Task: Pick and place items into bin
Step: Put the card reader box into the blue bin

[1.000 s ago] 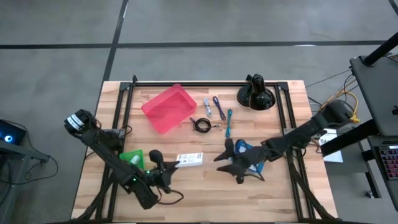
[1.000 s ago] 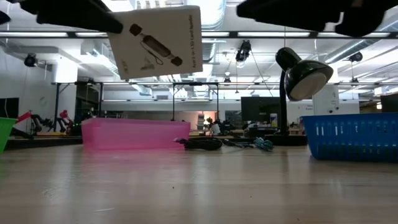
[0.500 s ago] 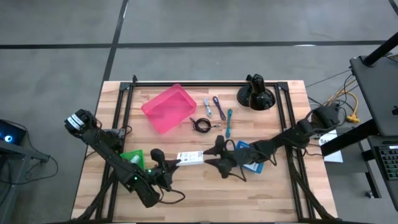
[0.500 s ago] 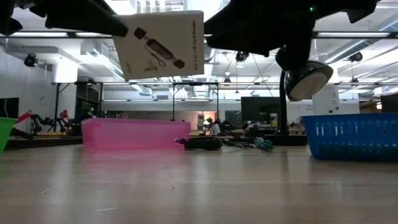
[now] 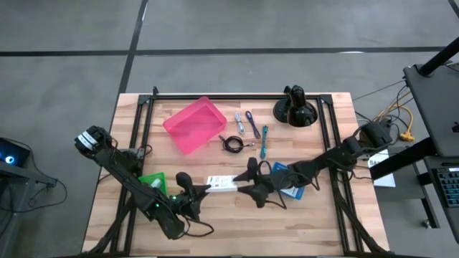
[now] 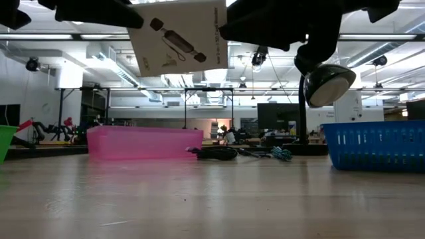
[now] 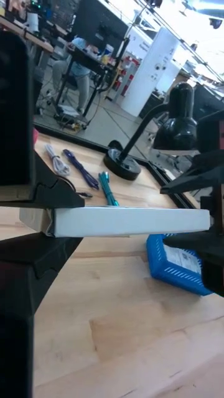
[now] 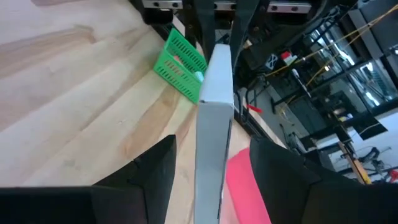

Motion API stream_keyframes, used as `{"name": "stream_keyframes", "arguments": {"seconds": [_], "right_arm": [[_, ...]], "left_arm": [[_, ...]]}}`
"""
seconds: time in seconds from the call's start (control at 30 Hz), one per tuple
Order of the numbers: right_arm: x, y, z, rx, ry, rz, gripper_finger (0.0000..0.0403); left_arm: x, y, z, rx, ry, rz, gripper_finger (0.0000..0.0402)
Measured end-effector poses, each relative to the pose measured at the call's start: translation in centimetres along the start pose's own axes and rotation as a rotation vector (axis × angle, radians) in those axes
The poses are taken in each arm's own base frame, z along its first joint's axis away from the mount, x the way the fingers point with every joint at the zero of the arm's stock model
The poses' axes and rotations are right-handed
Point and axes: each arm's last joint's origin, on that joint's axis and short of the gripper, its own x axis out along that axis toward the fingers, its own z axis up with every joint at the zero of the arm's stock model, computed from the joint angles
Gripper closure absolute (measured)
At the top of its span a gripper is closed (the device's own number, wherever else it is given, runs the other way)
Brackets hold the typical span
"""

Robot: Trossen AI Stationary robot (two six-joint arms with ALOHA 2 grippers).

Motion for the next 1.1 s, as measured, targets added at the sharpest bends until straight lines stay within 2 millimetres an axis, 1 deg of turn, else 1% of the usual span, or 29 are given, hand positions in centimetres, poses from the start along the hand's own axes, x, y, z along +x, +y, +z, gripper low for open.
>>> {"name": "stream_keyframes", "arguments": {"seconds": [0.17,0.63,0.9,1.0,1.03,1.1], "right_arm": [[-0.08,-0.16,0.08,0.002,-0.006,-0.006,0.0223],[-0.04,-0.39,0.12,0.007,-0.020,-0.018,0.0289],[-0.05,-0.31,0.08,-0.017,-0.016,-0.012,0.0350],[-0.05,-0.31,0.08,-0.019,-0.015,-0.013,0.0363],[-0.05,-0.32,0.07,-0.026,-0.014,-0.015,0.0363],[-0.06,-0.30,0.06,-0.052,-0.006,-0.020,0.0364]], "left_arm": [[0.02,0.01,0.06,0.015,-0.003,0.001,0.0373],[0.87,0.49,0.52,0.030,-0.008,0.021,0.0373],[0.90,0.39,0.47,0.031,-0.009,-0.009,0.0373],[0.90,0.38,0.46,0.024,-0.008,-0.011,0.0373],[0.90,0.38,0.45,0.024,-0.008,-0.012,0.0366],[0.91,0.36,0.46,0.018,-0.009,-0.022,0.0336]]}}
